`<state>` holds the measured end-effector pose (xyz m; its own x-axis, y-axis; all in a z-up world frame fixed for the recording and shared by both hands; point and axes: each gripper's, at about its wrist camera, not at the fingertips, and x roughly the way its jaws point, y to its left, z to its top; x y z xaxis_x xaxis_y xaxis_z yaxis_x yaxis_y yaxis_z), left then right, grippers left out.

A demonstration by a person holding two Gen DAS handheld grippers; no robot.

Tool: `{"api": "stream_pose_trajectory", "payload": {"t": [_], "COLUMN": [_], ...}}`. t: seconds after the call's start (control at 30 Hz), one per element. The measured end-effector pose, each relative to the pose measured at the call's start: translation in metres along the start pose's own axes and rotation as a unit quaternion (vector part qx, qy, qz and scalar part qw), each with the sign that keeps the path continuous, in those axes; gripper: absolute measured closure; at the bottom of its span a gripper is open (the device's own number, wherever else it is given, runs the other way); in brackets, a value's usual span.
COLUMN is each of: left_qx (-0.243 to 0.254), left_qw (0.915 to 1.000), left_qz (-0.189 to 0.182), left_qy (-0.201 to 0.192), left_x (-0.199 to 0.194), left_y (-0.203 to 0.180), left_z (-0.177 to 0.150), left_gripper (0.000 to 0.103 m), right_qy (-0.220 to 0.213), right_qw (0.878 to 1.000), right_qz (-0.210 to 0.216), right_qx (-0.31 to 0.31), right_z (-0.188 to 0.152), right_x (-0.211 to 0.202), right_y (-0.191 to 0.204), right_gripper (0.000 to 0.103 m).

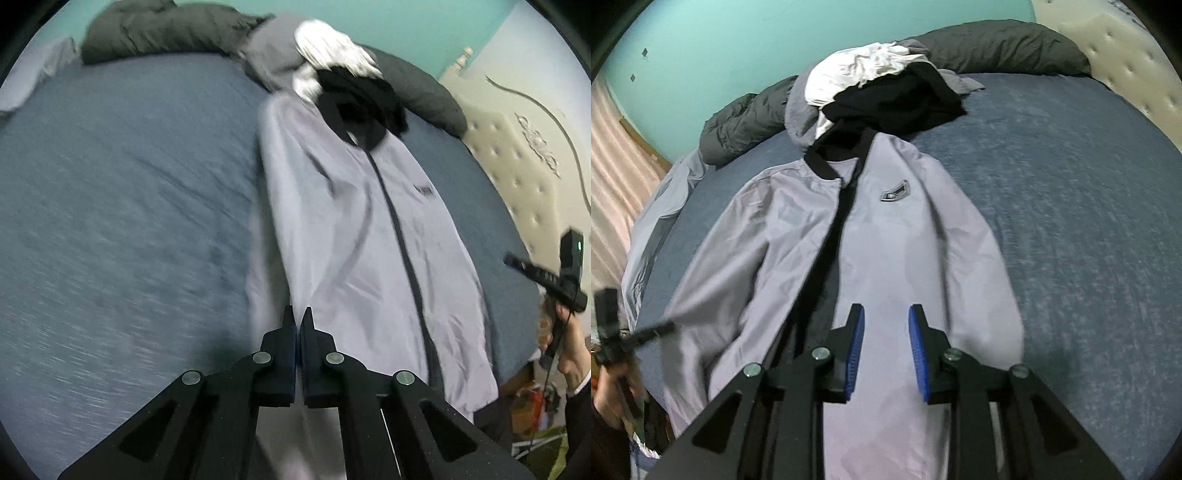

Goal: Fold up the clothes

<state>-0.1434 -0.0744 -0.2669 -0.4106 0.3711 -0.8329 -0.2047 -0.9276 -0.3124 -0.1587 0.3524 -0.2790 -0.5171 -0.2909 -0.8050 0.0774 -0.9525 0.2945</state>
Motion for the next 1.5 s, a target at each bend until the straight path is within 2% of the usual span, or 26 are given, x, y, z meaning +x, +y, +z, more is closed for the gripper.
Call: {"api": "stream_pose_trajectory", "payload": {"t": [0.13,0.2,0.43,0.5,0.6,0.73,0.87,0.9,0.93,0.97,1.03,1.2,1.27,1.5], "left_qx": [-0.006,-0.008,-0.017,-0.015,-0.013,-0.018,-0.021,-0.021,-0.021,-0.021,-0.021,-0.016,-0.016,-0.014], "left_qw": [0.9990,0.9980,0.9933,0.9923,0.9913,0.9913,0.9913,0.9914,0.9915,0.9915,0.9915,0.9910,0.9909,0.9897], "left_qz": [0.041,0.061,0.114,0.123,0.131,0.130,0.130,0.129,0.129,0.128,0.128,0.132,0.134,0.142], "left_qy": [-0.017,-0.016,-0.009,-0.003,0.003,0.003,0.001,0.001,0.000,-0.001,-0.002,-0.006,-0.006,-0.013], "left_x": [-0.031,-0.042,-0.051,-0.044,-0.035,-0.029,-0.026,-0.026,-0.025,-0.025,-0.025,-0.027,-0.028,-0.036], "left_y": [0.033,0.051,0.092,0.092,0.095,0.100,0.102,0.102,0.101,0.101,0.100,0.099,0.100,0.099], "left_z": [0.027,0.040,0.072,0.074,0.076,0.072,0.069,0.069,0.070,0.070,0.071,0.074,0.075,0.087], "left_gripper": [0.102,0.102,0.102,0.102,0.101,0.102,0.102,0.102,0.102,0.102,0.102,0.102,0.102,0.102], "right_qy": [0.008,0.015,0.065,0.089,0.120,0.141,0.148,0.150,0.149,0.148,0.141,0.082,0.058,-0.018], "right_qw": [1.000,1.000,0.995,0.992,0.986,0.981,0.981,0.981,0.981,0.982,0.983,0.992,0.995,0.993], "right_qz": [-0.013,-0.025,-0.063,-0.067,-0.074,-0.062,-0.030,-0.026,-0.021,-0.016,-0.011,-0.020,-0.038,-0.105], "right_qx": [0.007,0.009,0.048,0.064,0.085,0.116,0.120,0.118,0.118,0.120,0.117,0.089,0.071,0.046], "right_z": [-0.004,-0.009,-0.028,-0.037,-0.053,-0.072,-0.081,-0.083,-0.084,-0.084,-0.083,-0.056,-0.038,0.047], "right_x": [-0.005,-0.005,0.005,0.013,0.026,0.043,0.057,0.060,0.061,0.061,0.059,0.021,0.001,-0.062], "right_y": [-0.016,-0.025,-0.067,-0.080,-0.097,-0.115,-0.117,-0.115,-0.114,-0.113,-0.111,-0.107,-0.107,-0.133], "right_gripper": [0.078,0.074,0.070,0.063,0.062,0.062,0.063,0.069,0.077,0.090,0.100,0.102,0.102,0.102]}}
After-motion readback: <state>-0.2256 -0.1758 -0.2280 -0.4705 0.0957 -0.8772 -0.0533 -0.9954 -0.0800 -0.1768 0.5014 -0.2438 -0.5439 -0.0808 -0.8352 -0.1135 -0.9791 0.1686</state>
